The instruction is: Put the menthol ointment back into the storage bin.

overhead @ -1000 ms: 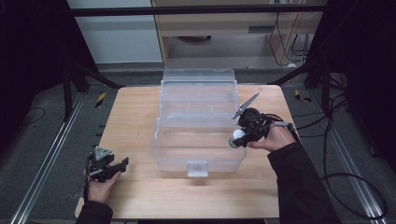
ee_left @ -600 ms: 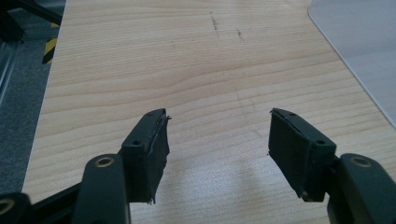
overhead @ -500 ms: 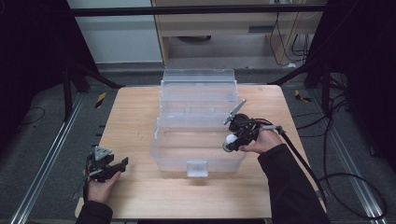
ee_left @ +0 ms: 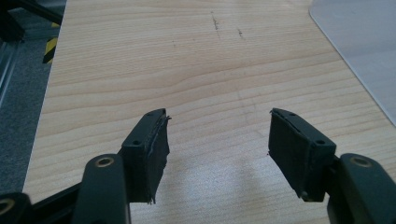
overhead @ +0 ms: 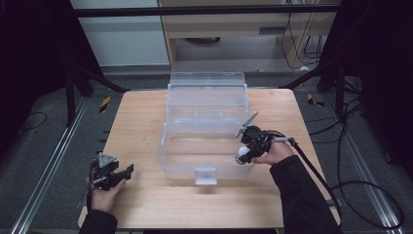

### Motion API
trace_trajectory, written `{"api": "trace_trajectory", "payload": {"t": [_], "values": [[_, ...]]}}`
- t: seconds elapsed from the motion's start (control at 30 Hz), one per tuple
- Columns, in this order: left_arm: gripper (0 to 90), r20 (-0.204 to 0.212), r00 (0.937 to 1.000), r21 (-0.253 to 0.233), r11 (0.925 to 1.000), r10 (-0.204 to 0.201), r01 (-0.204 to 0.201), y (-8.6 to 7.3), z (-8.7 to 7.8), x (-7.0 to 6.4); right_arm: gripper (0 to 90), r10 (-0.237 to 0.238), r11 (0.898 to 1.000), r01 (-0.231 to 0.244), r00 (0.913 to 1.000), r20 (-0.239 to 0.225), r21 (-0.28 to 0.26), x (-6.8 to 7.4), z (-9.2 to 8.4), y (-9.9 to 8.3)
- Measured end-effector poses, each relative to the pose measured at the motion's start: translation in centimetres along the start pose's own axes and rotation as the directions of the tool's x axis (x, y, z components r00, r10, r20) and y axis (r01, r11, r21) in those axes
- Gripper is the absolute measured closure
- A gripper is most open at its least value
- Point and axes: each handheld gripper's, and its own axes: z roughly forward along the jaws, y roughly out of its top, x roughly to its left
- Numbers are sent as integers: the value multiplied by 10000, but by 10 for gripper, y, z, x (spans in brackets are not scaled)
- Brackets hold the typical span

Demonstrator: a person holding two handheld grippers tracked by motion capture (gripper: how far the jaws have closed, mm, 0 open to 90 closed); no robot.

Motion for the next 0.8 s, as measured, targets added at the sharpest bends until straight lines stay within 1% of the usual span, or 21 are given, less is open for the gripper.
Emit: {"api": "trace_trajectory", "payload": {"t": [0.03, 0.1, 0.33, 0.47, 0.53, 0.6, 0.8], "values": [[375, -4, 10000, -7, 10000, -1, 1, 0, 0, 0, 503, -60, 10000, 60, 10000, -19, 24, -1, 2, -1], [375, -6, 10000, -5, 10000, -2, 2, 0, 0, 0, 502, 24, 10000, -24, 10000, -23, 75, -1, 3, -2], [375, -12, 10000, 2, 10000, -7, 7, 0, 0, 0, 502, -35, 9999, 36, 9999, -131, 118, -1, 9, -6], [375, -12, 10000, 1, 10000, -6, 6, 0, 0, 0, 502, -141, 9999, 142, 9998, -147, 85, -1, 11, -7], [375, -13, 10000, 6, 10000, -11, 11, 0, 0, 0, 502, -91, 9999, 93, 9998, -202, 97, 0, 12, -7], [375, -19, 10000, 3, 10000, -7, 7, 0, 0, 0, 502, -196, 9997, 199, 9996, -203, 122, 0, 13, -7], [376, -16, 10000, 8, 10000, -12, 12, 0, 0, 0, 501, -146, 9997, 151, 9996, -226, 212, 1, 15, -7]]}}
